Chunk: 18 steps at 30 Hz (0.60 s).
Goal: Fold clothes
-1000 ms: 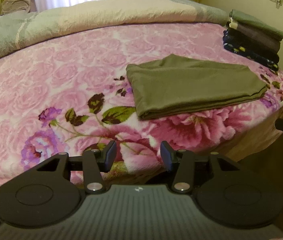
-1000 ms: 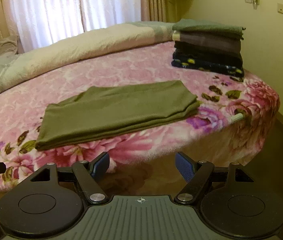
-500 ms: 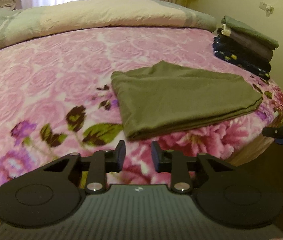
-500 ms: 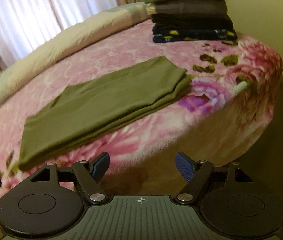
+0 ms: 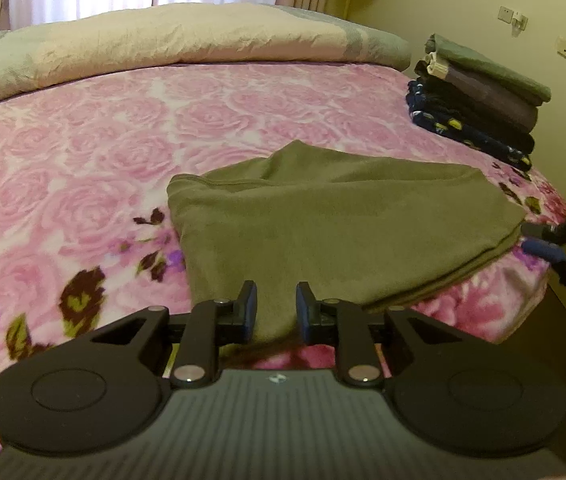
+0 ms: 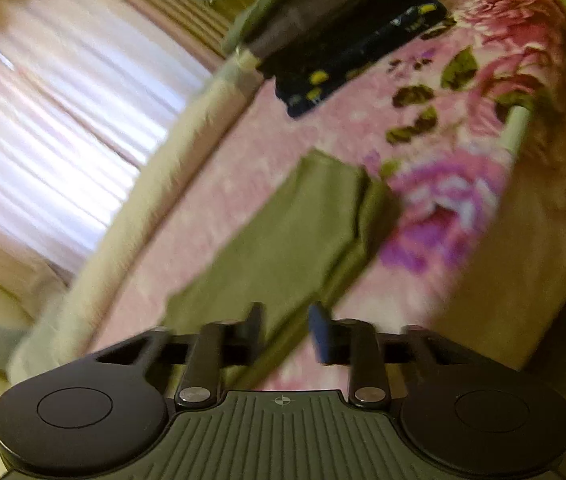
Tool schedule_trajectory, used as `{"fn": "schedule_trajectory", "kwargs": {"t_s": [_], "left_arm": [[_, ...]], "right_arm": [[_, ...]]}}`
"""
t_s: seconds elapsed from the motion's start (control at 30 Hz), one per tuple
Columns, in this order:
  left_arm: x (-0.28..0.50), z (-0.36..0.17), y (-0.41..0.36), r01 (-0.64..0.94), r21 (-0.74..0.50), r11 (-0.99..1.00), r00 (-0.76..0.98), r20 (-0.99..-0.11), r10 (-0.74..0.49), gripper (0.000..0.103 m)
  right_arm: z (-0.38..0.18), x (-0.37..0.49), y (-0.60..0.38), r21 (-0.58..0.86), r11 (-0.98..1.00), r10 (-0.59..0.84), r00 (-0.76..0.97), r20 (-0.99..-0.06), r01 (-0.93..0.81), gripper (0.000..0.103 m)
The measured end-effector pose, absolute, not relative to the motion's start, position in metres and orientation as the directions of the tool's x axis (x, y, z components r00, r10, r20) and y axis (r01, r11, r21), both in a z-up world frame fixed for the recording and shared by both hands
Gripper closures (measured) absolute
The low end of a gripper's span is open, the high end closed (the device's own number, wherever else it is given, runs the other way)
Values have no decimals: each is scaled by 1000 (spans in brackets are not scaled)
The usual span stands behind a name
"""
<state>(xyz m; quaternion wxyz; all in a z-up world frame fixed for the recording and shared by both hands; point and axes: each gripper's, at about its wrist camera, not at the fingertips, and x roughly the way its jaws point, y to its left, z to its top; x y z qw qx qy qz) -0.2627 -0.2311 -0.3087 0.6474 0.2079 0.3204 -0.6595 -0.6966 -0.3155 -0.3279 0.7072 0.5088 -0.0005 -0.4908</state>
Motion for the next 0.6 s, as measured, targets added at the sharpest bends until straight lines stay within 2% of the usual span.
{"fn": "schedule_trajectory", "kwargs": {"t_s": [0.17, 0.33, 0.47, 0.5, 0.53, 0.6], "left_arm": [[-256, -322, -245, 984, -172, 56, -80, -693, -717, 87], [-249, -337, -250, 979, -186, 80, -81, -721, -688, 88], [-244, -328, -250, 974, -212, 81, -101, -724, -682, 88], [-242, -326, -249, 969, -232, 85, -112, -720, -684, 88], [-239, -324, -248, 964, -249, 92, -120, -718, -686, 88], [-233, -321, -247, 953, -284, 105, -136, -712, -689, 88]], "right_arm": [[-343, -708, -346, 789, -21, -734, 526, -429, 614, 76], [-370, -721, -367, 793, -130, -738, 477, -478, 595, 76], [-362, -737, -361, 833, -163, -737, 496, -459, 528, 72], [-359, -742, -357, 839, -166, -744, 492, -452, 519, 56], [-357, -747, -353, 841, -172, -751, 484, -449, 514, 34], [-355, -754, -347, 839, -186, -758, 469, -453, 511, 32]]}}
